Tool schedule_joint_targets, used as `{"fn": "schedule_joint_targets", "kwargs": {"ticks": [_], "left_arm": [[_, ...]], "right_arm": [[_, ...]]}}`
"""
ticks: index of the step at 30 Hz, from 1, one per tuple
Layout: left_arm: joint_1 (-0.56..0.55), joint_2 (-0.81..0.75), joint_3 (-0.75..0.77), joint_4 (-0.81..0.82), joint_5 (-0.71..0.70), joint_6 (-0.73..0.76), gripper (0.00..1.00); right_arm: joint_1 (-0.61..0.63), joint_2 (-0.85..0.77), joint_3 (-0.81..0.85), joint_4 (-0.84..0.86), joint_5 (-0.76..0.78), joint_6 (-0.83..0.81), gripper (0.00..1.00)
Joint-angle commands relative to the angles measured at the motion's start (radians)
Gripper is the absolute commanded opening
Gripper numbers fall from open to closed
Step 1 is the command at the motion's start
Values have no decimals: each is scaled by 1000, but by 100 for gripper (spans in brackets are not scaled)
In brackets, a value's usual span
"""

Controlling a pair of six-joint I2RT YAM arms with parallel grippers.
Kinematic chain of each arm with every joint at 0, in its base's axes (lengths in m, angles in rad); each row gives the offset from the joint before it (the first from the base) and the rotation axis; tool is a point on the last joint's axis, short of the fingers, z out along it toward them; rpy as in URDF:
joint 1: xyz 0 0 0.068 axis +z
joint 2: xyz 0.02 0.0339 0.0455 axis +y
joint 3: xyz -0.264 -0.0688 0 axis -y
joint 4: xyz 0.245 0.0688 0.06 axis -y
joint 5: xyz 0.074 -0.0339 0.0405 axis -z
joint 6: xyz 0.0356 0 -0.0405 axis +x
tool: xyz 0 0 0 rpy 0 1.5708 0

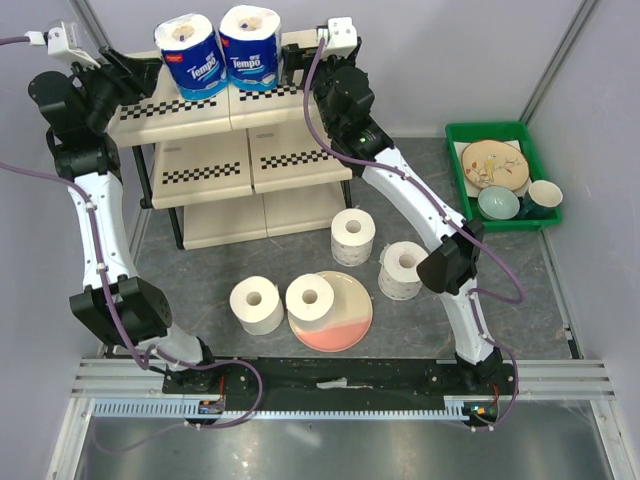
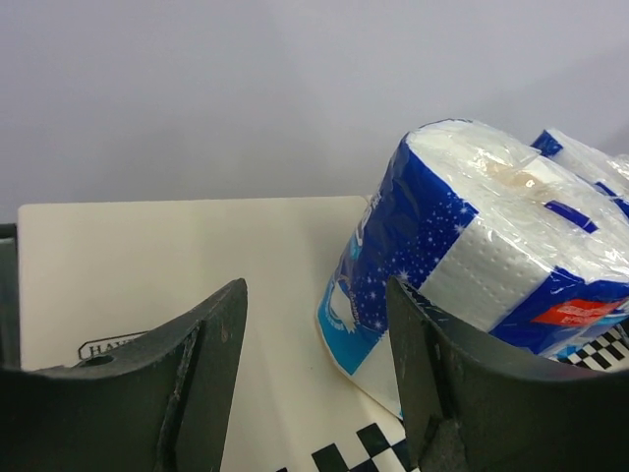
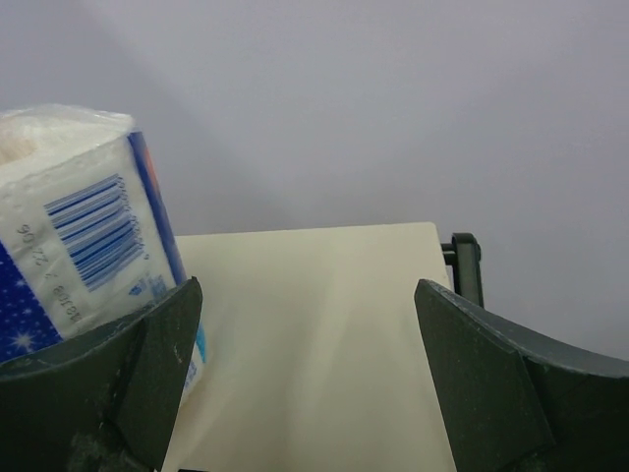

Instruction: Place and organize the paper towels onto the shelf

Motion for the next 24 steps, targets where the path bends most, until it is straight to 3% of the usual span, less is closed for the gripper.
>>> {"fn": "schedule_joint_targets", "kwargs": {"ticks": [1,6,9,14,17,20,24], "left_arm": [[1,-94,-35,-40,-159,8,66],[4,-221,-116,-37,-348,14,66],[6,-313,-173,12,-409,7,67],[6,-385,-160,-106,-392,8,67],[6,-450,-214,-143,-330,5,68],[6,-543,-292,-197,-282,-3,68],[6,-687,-423,-250,-210,-1,68]], "right_arm": [[6,-87,-119,108,168,-8,98],[0,-284,-421,376,276,-65,98],[-2,-379,-503,412,282,-79,98],[-2,-613,-717,383,299,-65,98],[-2,-774,-841,248,363,-9,98],[-3,-923,-947,-17,422,88,98],[-2,-1106,-1119,-228,407,200,98]]}}
